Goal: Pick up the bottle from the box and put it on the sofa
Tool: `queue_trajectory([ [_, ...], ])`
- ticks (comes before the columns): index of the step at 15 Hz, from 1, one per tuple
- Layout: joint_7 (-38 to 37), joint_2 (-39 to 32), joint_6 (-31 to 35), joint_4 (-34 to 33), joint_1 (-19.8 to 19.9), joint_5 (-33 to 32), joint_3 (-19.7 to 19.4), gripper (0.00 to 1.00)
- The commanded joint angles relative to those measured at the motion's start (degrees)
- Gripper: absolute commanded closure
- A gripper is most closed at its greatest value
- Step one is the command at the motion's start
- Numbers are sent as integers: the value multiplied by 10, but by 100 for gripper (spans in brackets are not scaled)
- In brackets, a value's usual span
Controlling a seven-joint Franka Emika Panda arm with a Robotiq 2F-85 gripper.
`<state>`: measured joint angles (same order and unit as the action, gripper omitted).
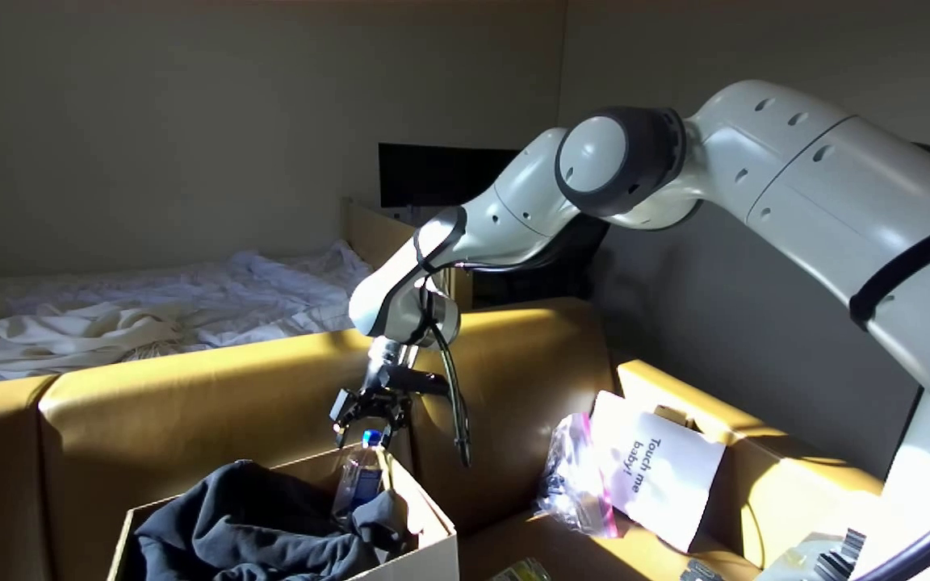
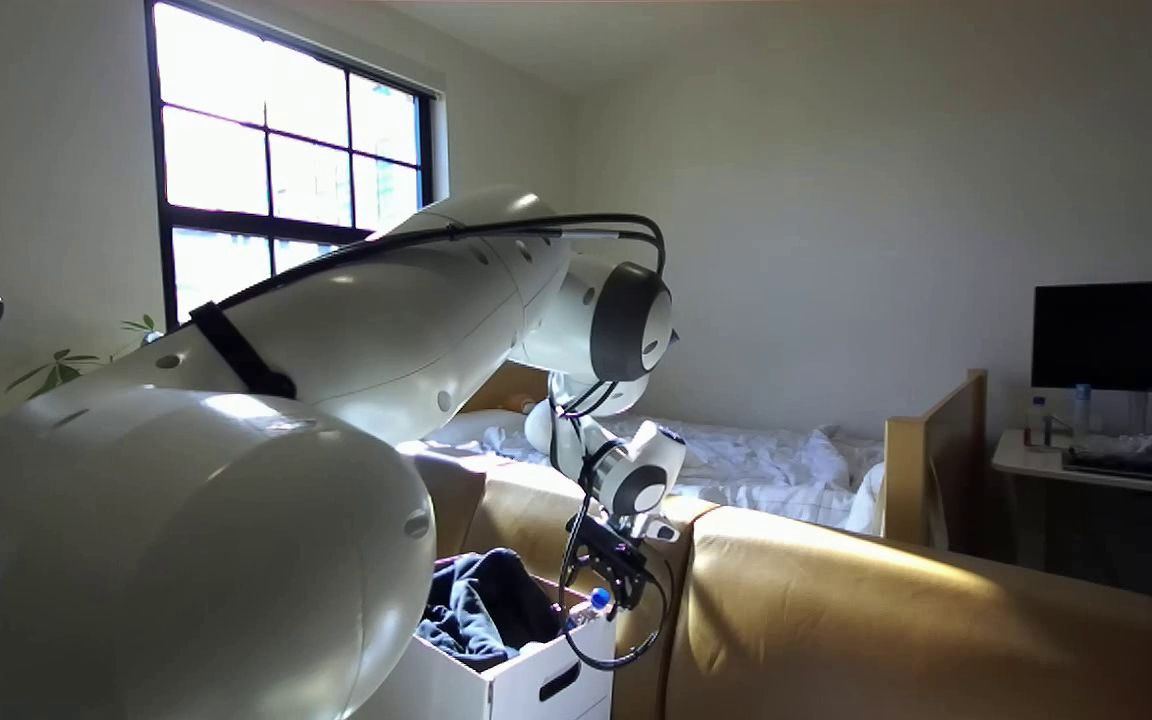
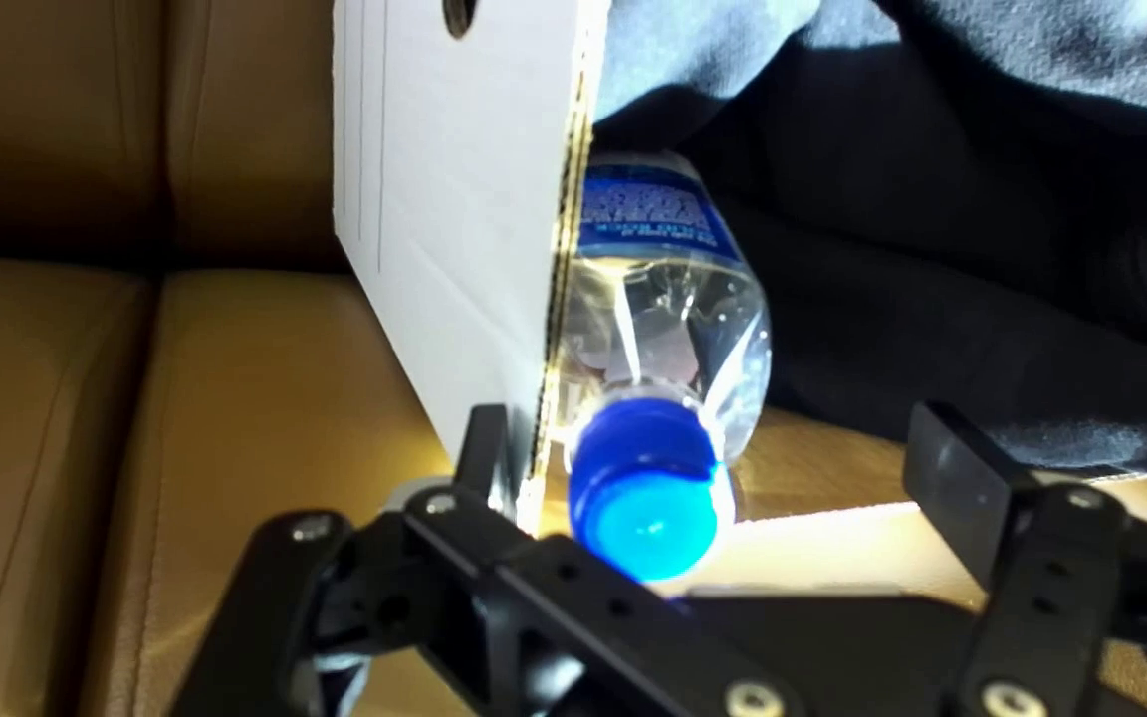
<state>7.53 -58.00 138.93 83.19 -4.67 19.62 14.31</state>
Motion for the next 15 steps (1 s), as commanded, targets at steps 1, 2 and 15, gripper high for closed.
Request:
queue_trajectory([
  [1,-38,-9,-29,-36,-22,-32,-19,0],
  [2,-43,-8,-32,-40,-27,-40,-24,0],
  [15,-154,9,-120,-53,-46,-51,-58,0],
])
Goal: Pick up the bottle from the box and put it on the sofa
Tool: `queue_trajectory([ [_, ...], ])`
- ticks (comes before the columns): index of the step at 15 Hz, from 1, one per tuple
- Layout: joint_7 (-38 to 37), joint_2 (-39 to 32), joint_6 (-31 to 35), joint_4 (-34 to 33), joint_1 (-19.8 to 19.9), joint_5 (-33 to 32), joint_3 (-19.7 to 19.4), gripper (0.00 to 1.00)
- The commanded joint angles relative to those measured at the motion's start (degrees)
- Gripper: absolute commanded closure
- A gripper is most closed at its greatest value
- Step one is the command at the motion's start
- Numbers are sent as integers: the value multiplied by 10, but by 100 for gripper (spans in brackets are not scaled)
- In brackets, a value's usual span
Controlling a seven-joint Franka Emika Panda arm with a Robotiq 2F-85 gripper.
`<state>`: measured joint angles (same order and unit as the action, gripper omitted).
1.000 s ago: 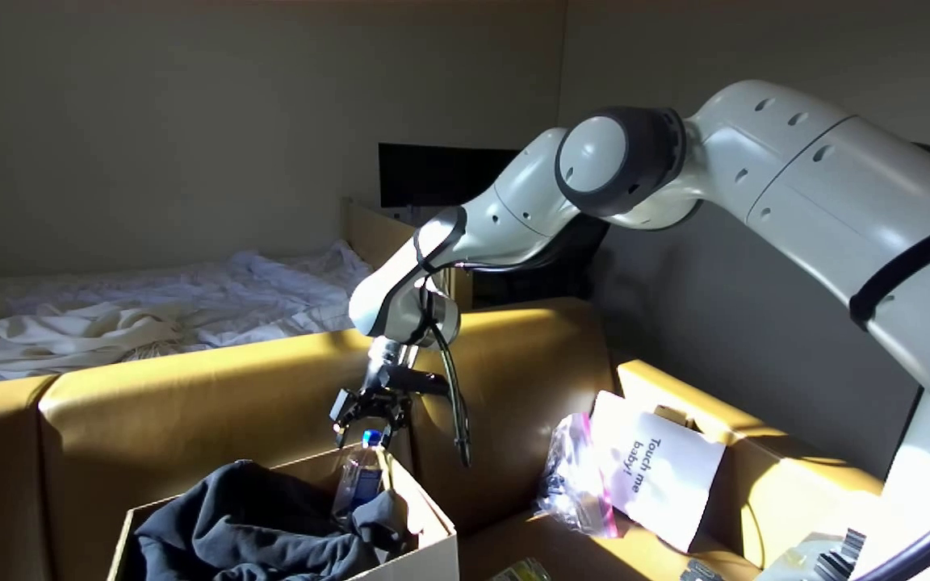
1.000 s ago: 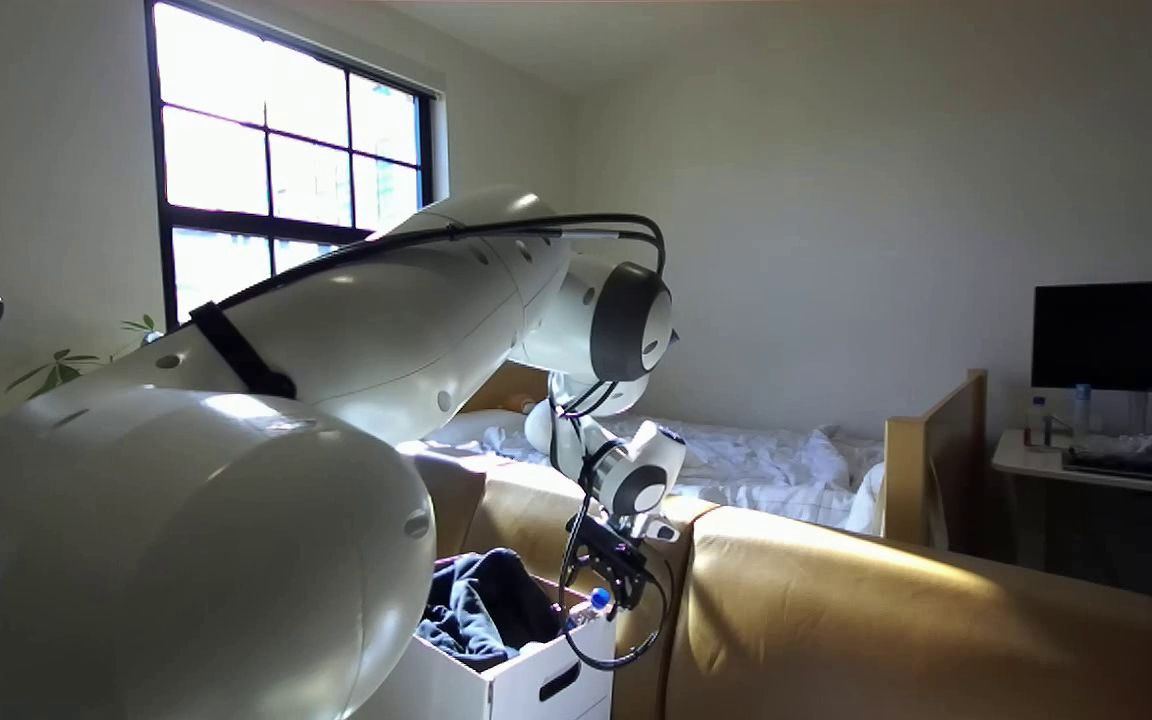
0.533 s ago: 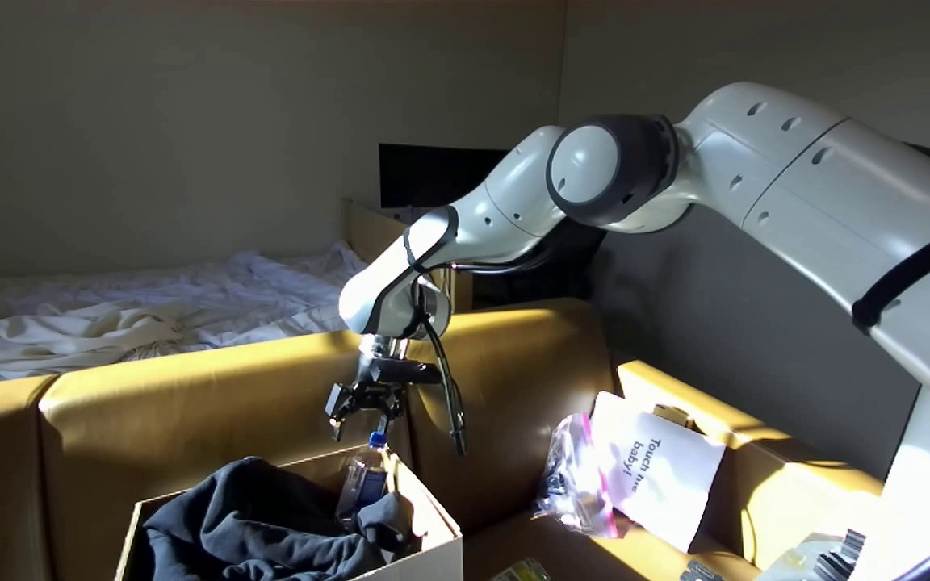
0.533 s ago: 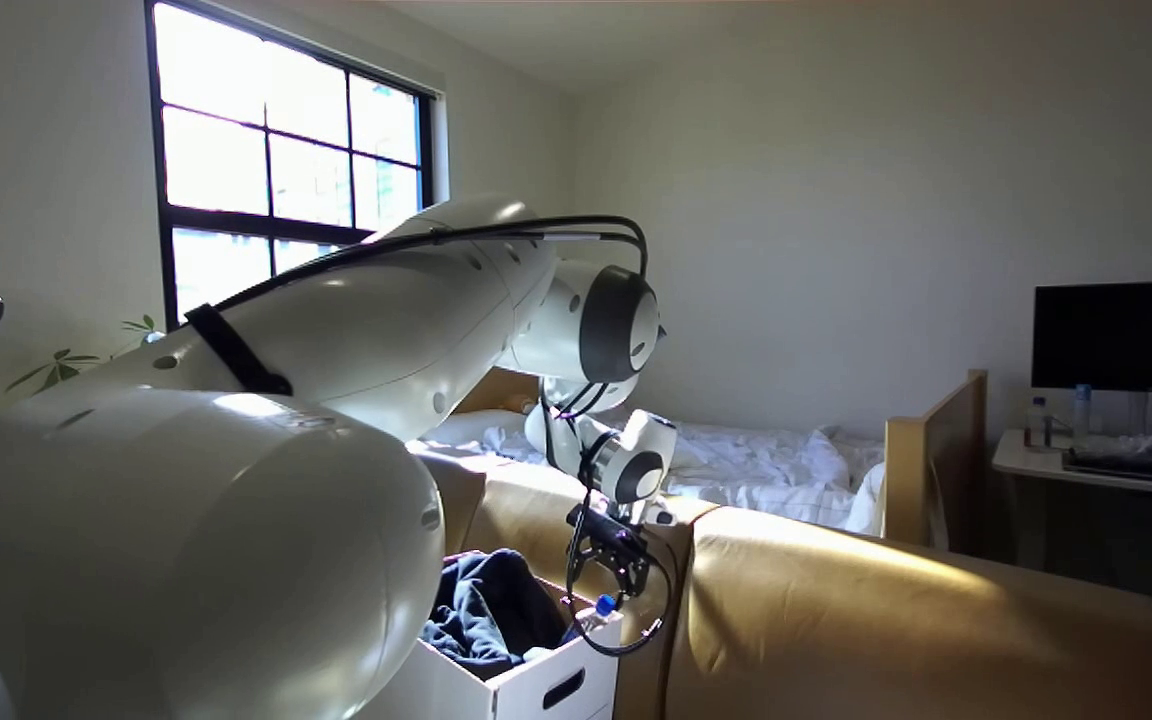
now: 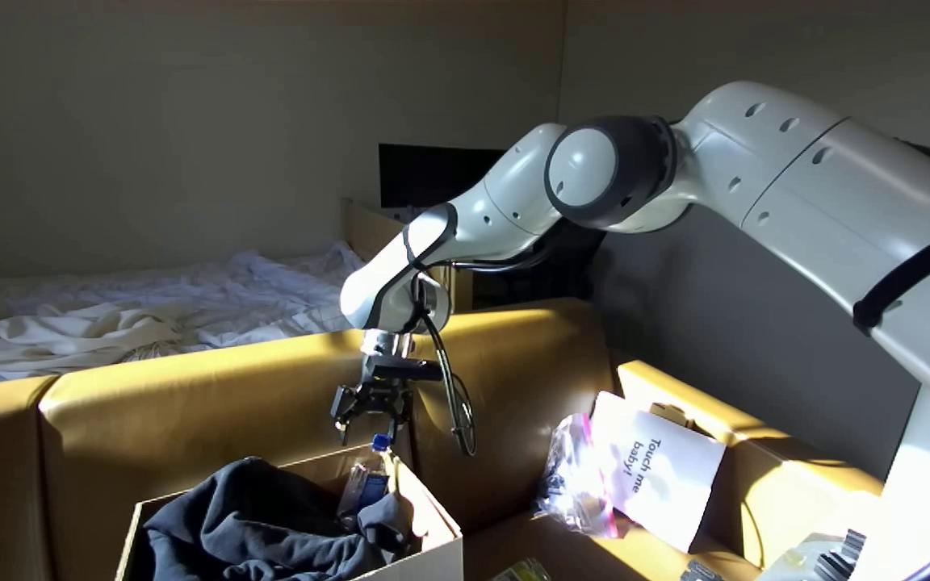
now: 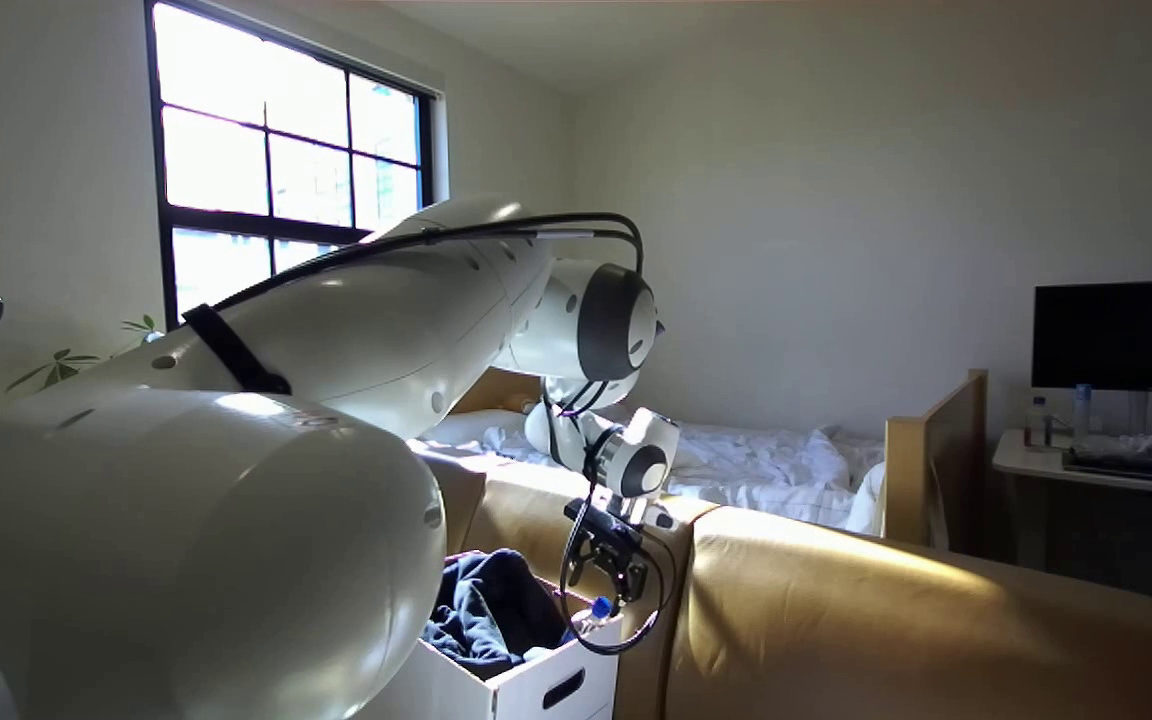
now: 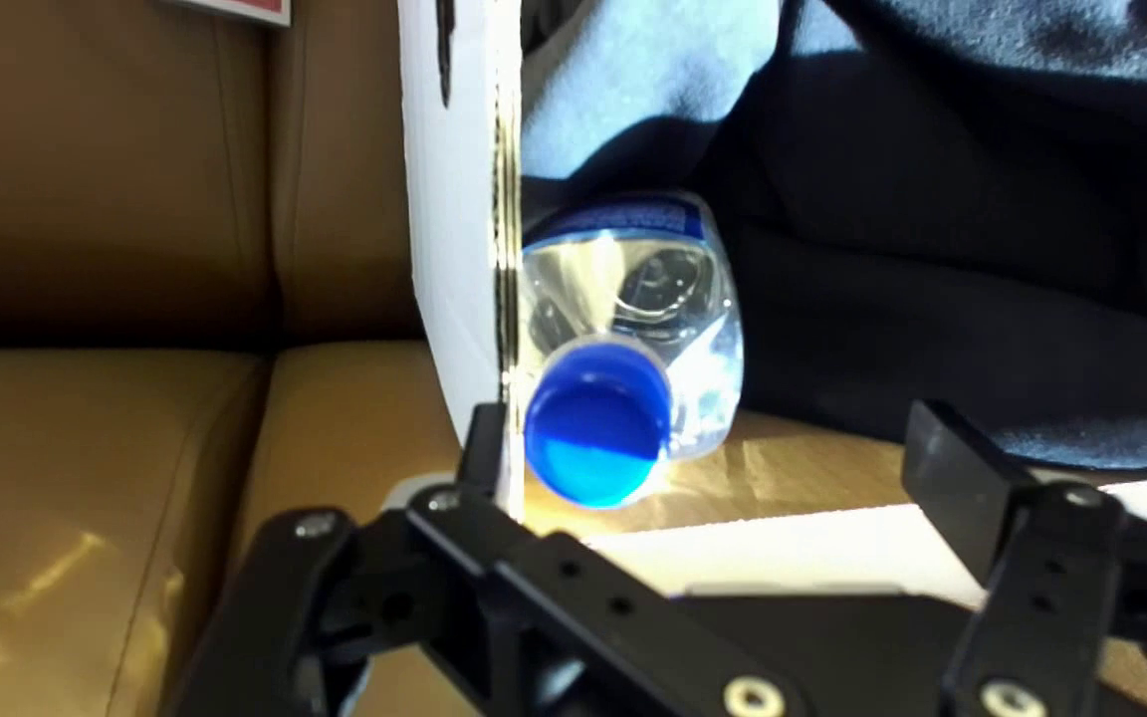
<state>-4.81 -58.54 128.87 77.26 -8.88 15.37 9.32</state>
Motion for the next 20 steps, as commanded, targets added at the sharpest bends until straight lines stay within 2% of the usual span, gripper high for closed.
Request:
queue_trajectory([
  [1,-26,13,-15,5,-3,-6,-6,0],
  [3,-15,9,-1,3,-1,-4,0,1],
  [4,-7,8,4,4,2,1,6,25],
  [6,-13,5,-9,-2,3,4,9,28],
  [15,-49,14,-26,2,-6,-2,-2,88],
  [20,-59,26,-42,0,-16,-12,-8,83],
])
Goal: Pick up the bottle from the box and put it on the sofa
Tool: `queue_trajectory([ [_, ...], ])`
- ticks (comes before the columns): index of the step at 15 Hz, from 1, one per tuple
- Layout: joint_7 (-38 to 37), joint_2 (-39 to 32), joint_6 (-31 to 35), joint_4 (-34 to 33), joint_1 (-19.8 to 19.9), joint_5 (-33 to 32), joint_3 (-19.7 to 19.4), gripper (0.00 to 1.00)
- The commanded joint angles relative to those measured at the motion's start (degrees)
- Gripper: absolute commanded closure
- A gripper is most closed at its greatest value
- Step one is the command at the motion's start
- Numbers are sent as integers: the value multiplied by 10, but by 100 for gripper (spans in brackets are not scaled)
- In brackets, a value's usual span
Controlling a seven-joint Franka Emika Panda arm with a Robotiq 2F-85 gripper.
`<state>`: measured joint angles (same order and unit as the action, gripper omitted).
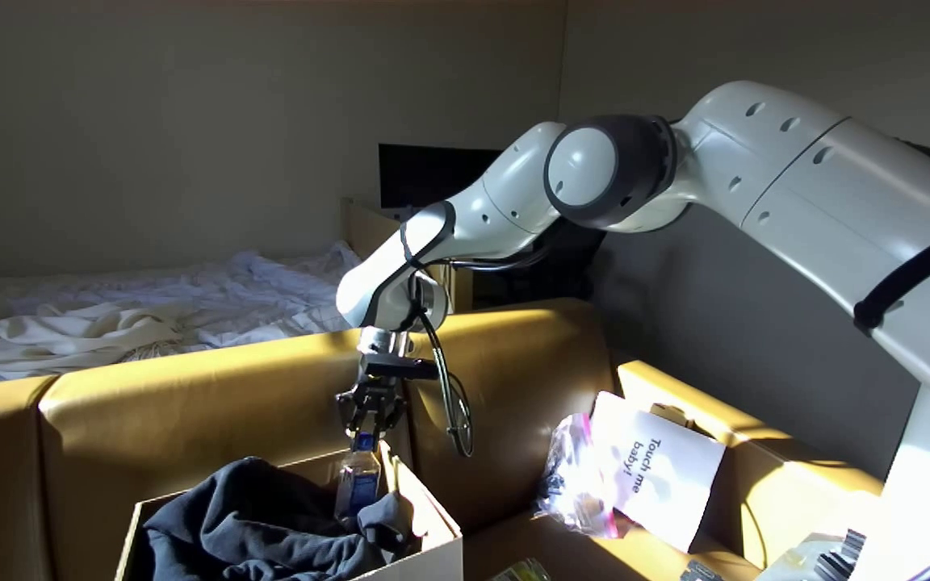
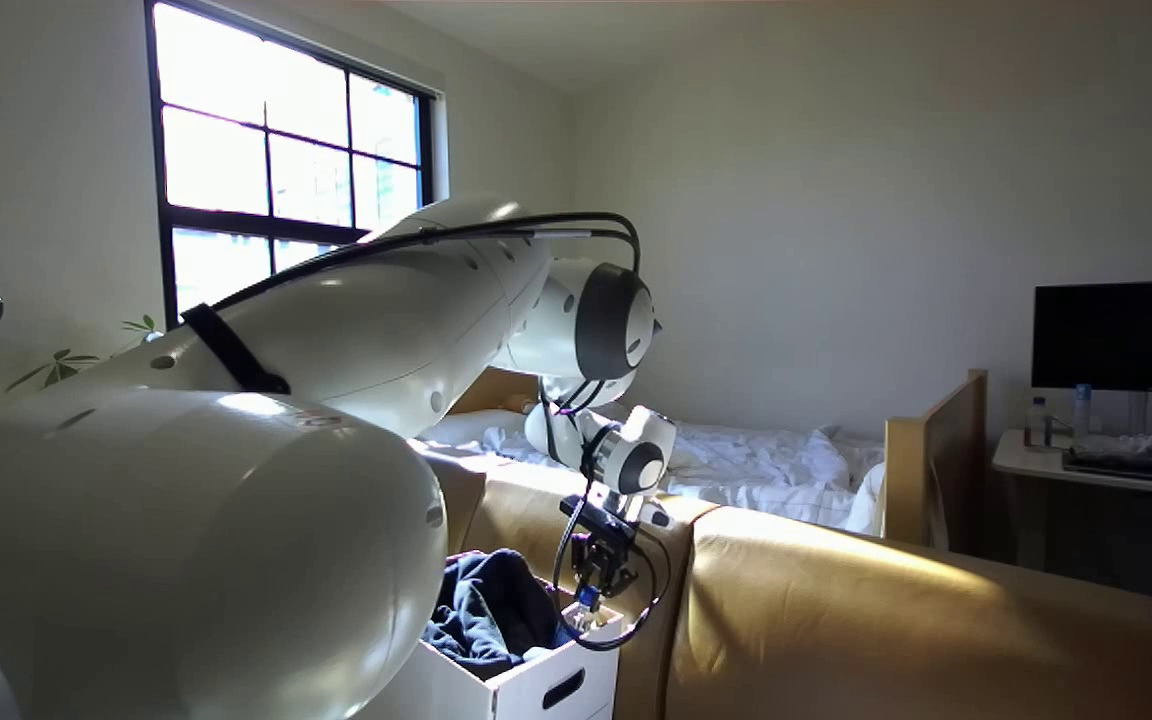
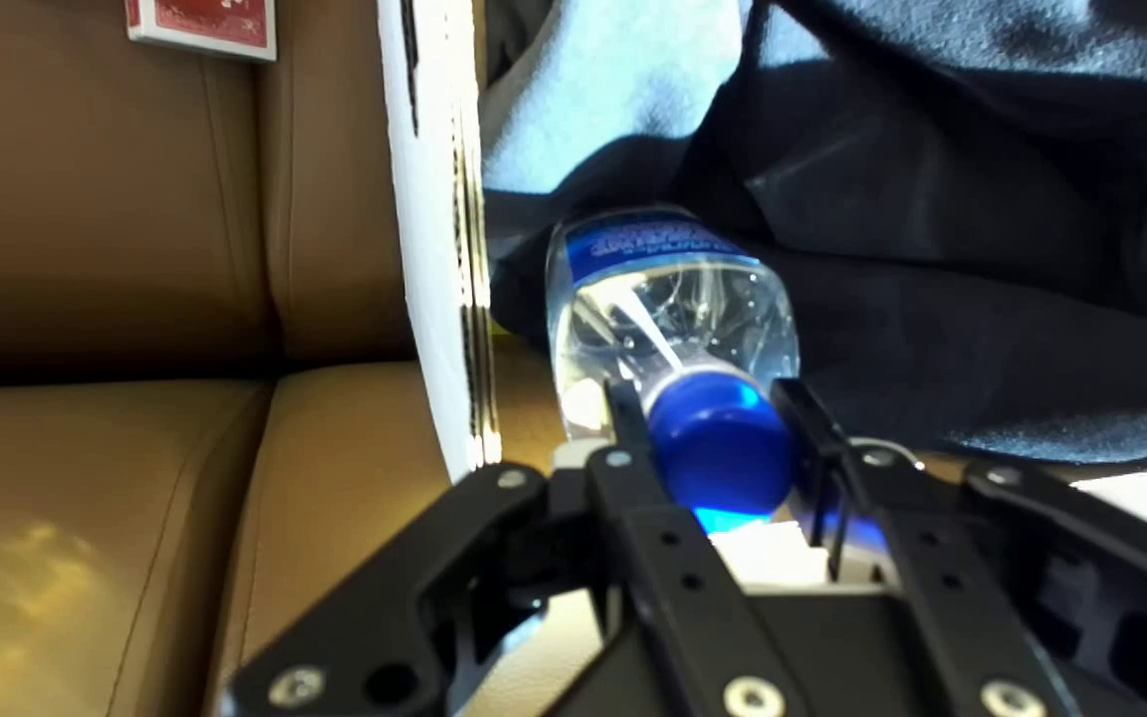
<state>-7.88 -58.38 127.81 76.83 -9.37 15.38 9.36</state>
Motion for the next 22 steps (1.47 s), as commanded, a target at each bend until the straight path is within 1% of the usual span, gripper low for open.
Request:
queue_trajectory([
  [1,-35,35,-44,1,-17,-18,-12,83],
  [3,-55,63,-86,-13,-33,-33,-21,83],
  [5,-98,96,-139,-29,-53,-55,-38,83],
  [7,-149,138,-196,-39,-70,-84,-63,84],
  [10,-207,204,-294,-35,-65,-103,-88,84],
  [11,-217,227,-313,-28,-60,-110,-98,84],
  [13,-208,273,-316,-7,-43,-123,-113,84],
  [17,-173,371,-195,77,-12,-192,-145,84],
  [18,-167,398,-153,106,1,-203,-149,84],
  [20,-156,442,-119,155,38,-169,-146,85],
  [21,-131,460,-110,181,62,-130,-139,84],
  [22,-169,396,-149,92,41,-171,-140,65],
])
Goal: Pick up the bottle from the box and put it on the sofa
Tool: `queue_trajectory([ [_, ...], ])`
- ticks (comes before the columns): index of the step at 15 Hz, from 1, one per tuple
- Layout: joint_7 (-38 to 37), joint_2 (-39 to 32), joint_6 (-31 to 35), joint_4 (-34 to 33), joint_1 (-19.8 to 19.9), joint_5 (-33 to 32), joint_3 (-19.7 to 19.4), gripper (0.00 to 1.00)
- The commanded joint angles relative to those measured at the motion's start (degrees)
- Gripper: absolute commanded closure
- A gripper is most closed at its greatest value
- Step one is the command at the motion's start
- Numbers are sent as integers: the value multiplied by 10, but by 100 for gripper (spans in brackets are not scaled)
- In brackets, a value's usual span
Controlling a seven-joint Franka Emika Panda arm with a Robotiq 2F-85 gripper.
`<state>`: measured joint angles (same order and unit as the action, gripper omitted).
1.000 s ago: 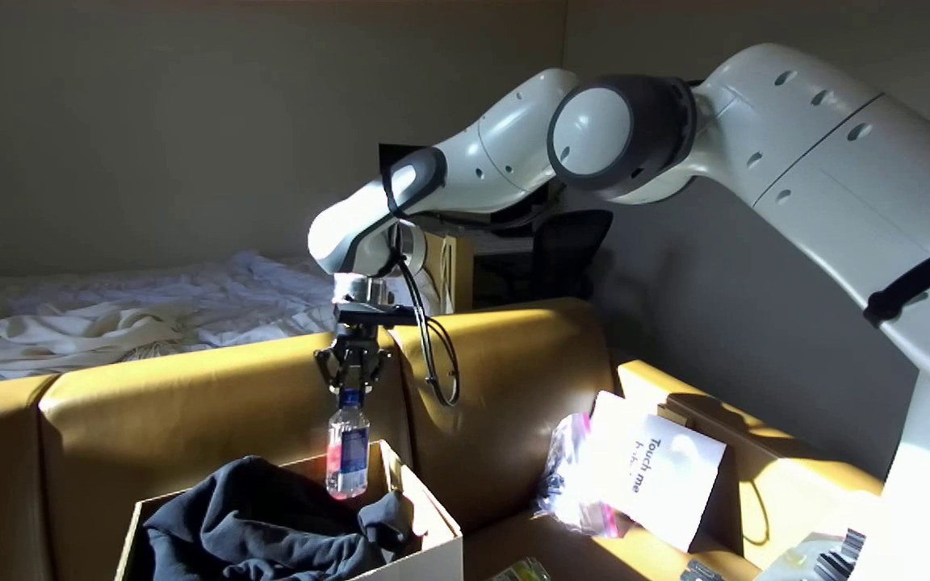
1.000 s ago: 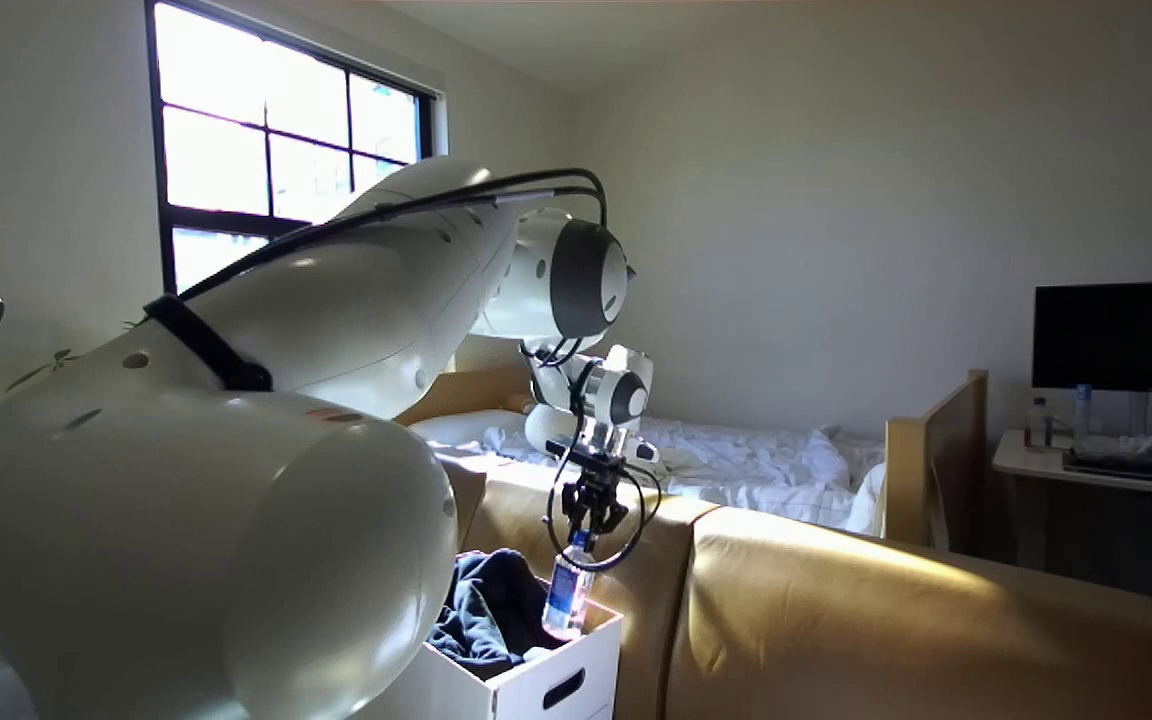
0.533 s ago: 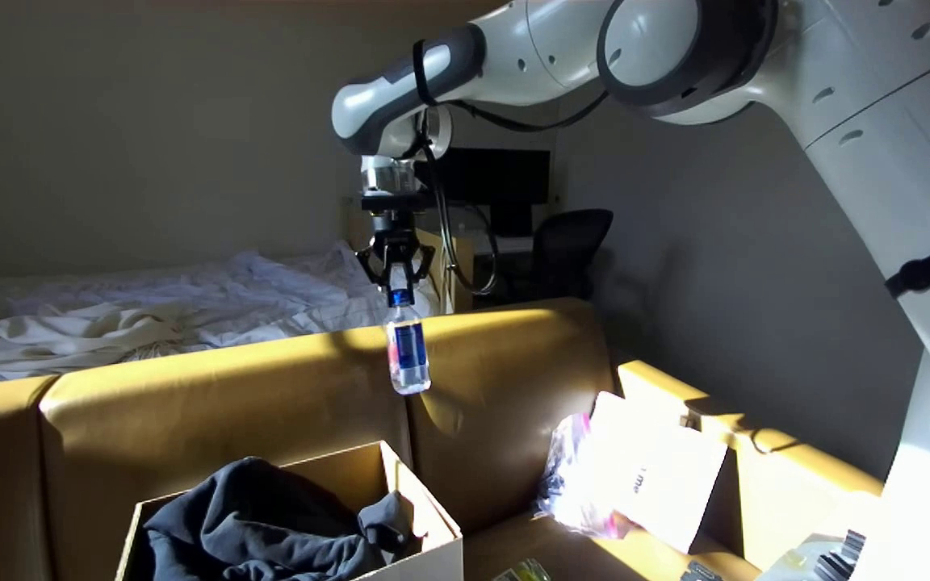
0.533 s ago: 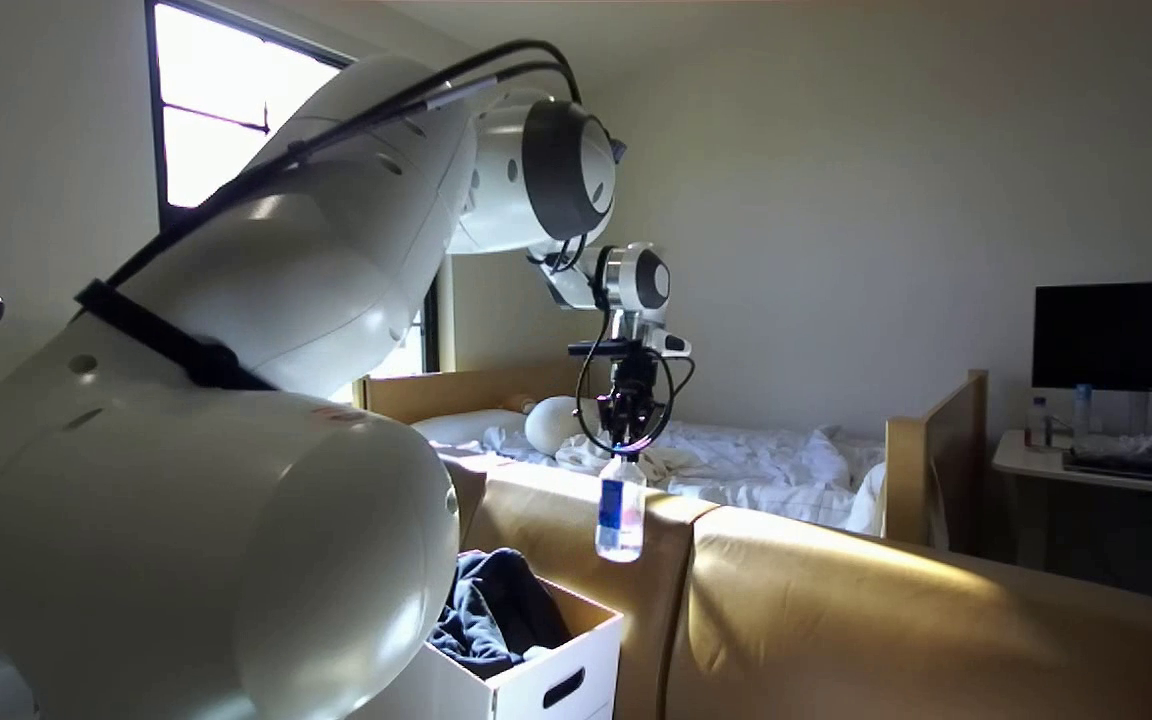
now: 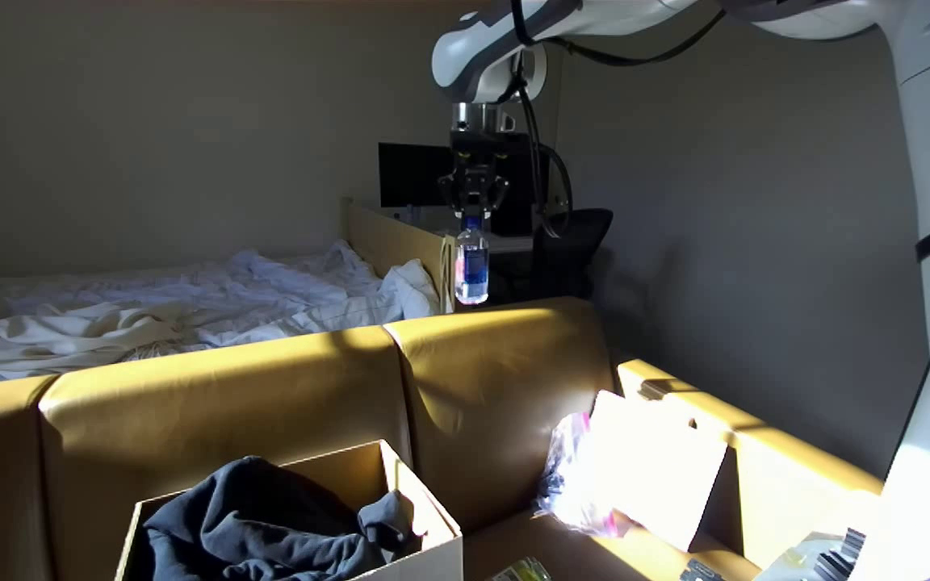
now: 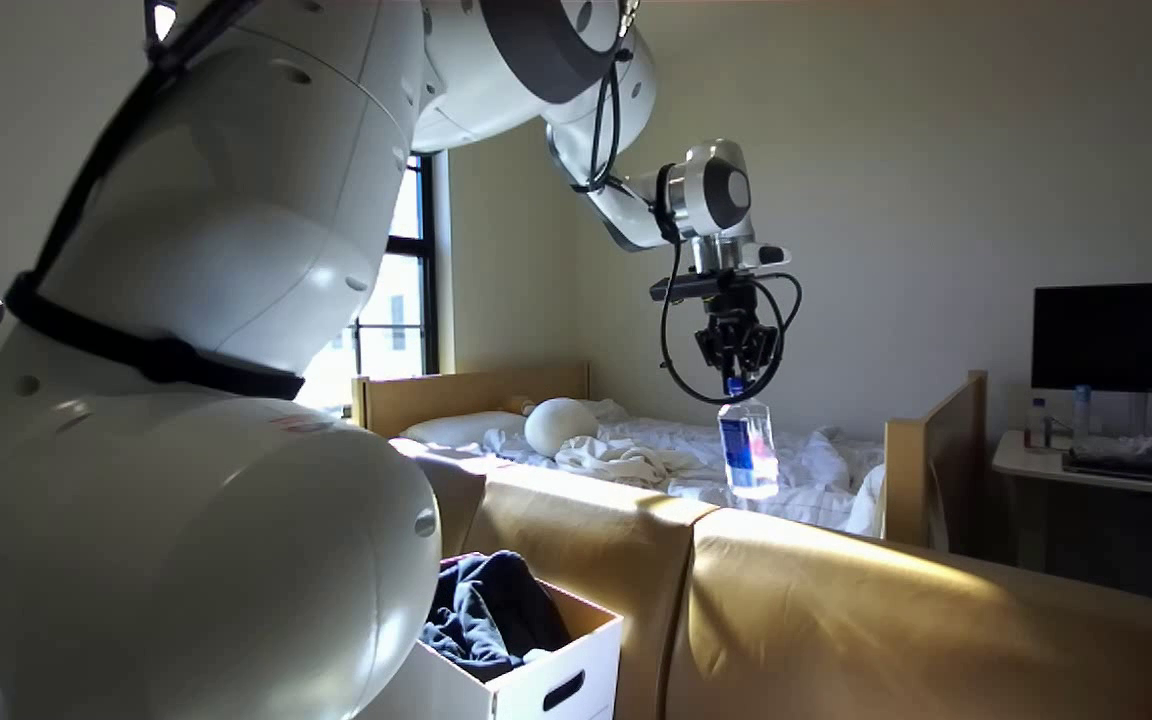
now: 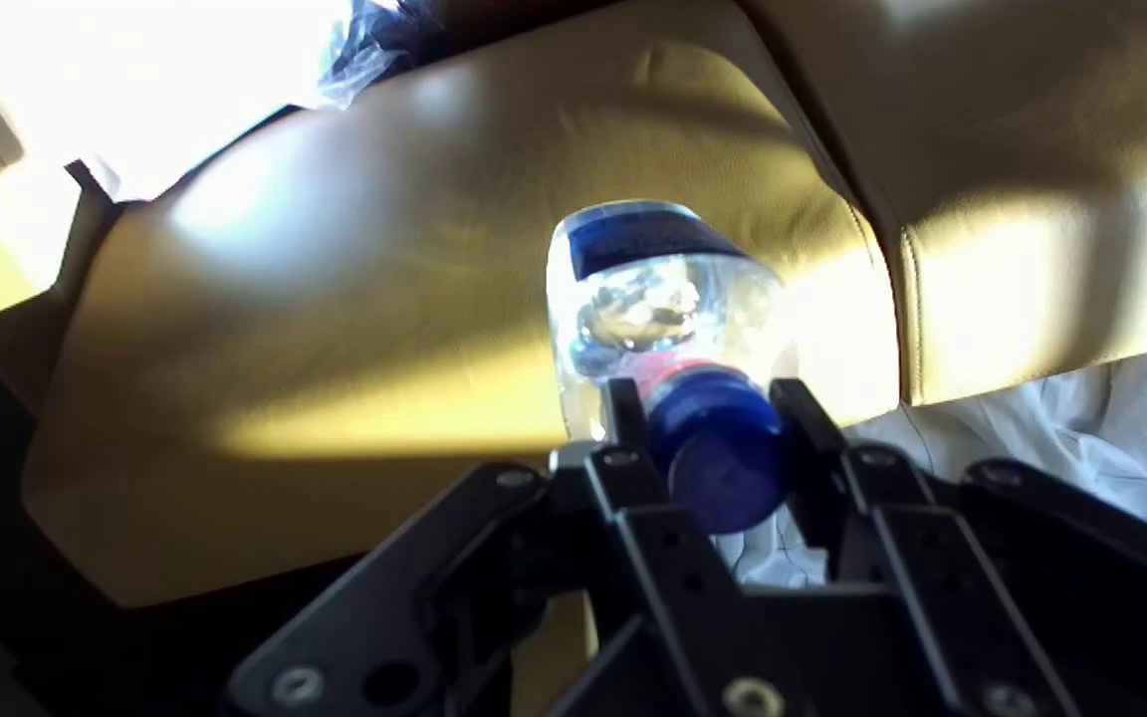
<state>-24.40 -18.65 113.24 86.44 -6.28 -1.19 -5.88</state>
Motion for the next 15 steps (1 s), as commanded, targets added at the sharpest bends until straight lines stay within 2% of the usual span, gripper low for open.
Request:
queue_trajectory([
  [1,11,18,4,20,25,10,13,65],
  [4,22,44,12,57,39,22,15,65],
  [12,22,45,16,61,35,22,20,65],
  [13,22,45,16,61,35,22,20,84],
  [15,28,45,14,39,49,15,8,84],
])
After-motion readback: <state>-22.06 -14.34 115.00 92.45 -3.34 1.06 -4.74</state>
